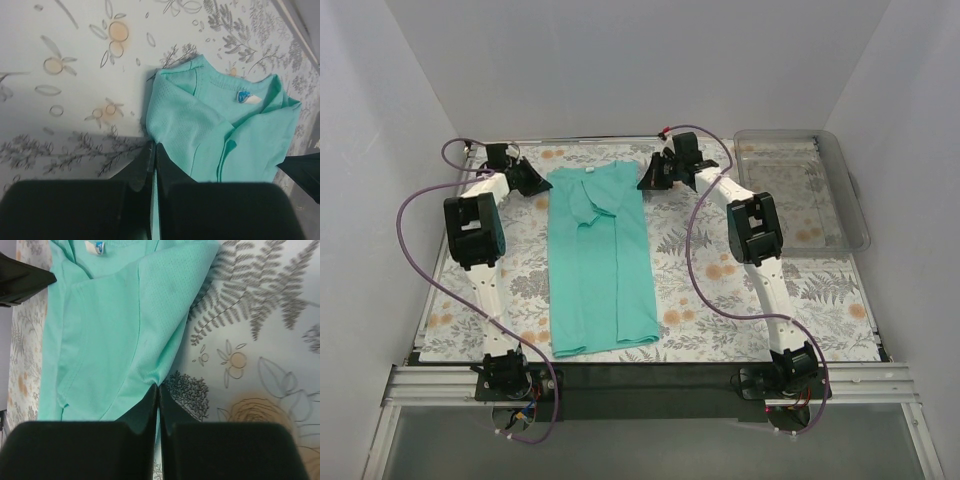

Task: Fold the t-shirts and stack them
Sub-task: Fold the tshirt

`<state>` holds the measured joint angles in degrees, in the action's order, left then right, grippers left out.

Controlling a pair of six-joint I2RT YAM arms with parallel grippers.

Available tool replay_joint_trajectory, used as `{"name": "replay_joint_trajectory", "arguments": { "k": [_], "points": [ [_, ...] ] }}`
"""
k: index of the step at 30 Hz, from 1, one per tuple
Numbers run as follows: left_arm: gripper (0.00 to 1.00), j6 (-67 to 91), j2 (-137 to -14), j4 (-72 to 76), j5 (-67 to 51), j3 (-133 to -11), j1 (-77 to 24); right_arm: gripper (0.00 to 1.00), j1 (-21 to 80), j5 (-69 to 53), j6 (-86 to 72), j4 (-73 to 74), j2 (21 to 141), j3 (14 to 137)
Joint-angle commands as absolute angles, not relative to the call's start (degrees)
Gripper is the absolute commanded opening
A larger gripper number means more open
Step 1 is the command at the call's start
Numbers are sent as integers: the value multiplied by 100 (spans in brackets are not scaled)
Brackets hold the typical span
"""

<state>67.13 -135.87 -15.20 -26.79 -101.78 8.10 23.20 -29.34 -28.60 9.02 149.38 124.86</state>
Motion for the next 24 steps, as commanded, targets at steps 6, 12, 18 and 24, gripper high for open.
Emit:
{"name": "replay_joint_trajectory", "arguments": {
  "k": [6,12,18,24],
  "points": [
    [0,7320,-14282,-1485,-3392,-11223,668,6,1925,-2866,-2857,571,15047,13095],
    [2,7988,-14835,-1222,-3621,-11943,554,23,1740,-2462,-2734,352,15065,13298],
    [42,8341,-15038,-967,-3692,-12287,501,48,1644,-2478,-2339,413,14898,13175],
    [55,7367,-13821,-958,-2840,-11579,510,58,1643,-3151,-715,650,13942,12396]
  ]
}}
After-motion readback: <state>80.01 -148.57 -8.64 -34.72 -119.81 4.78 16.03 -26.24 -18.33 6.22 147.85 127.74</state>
